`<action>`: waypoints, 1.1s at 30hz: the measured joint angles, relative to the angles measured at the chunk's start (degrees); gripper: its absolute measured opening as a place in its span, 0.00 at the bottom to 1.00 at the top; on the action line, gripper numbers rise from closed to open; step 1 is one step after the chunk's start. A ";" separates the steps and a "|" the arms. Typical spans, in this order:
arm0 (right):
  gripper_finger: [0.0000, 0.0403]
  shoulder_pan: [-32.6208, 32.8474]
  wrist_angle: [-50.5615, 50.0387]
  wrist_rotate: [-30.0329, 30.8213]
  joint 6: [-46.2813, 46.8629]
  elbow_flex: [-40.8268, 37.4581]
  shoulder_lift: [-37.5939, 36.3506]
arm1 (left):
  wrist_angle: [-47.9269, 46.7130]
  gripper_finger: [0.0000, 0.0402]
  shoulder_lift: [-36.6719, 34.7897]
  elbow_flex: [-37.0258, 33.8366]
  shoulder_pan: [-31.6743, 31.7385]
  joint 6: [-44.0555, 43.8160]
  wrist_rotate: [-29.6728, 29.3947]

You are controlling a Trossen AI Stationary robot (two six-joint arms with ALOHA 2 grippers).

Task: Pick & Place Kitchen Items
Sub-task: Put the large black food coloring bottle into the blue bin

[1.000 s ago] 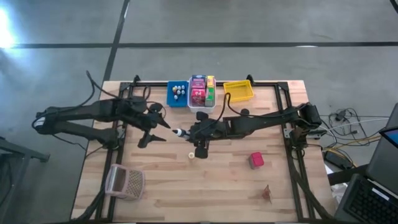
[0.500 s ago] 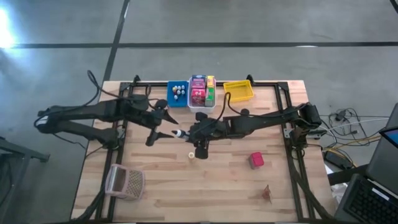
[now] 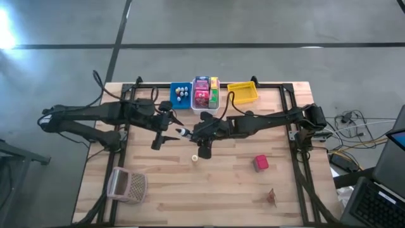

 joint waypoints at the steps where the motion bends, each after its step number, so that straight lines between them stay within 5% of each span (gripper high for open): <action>1: 0.34 0.00 -0.02 0.00 0.01 0.00 0.00 | -0.22 0.69 0.07 0.11 0.00 -0.13 0.00; 33: 0.35 -0.33 -1.17 -0.06 0.01 -0.04 0.00 | -7.83 0.69 5.88 5.14 -0.13 -1.11 -3.23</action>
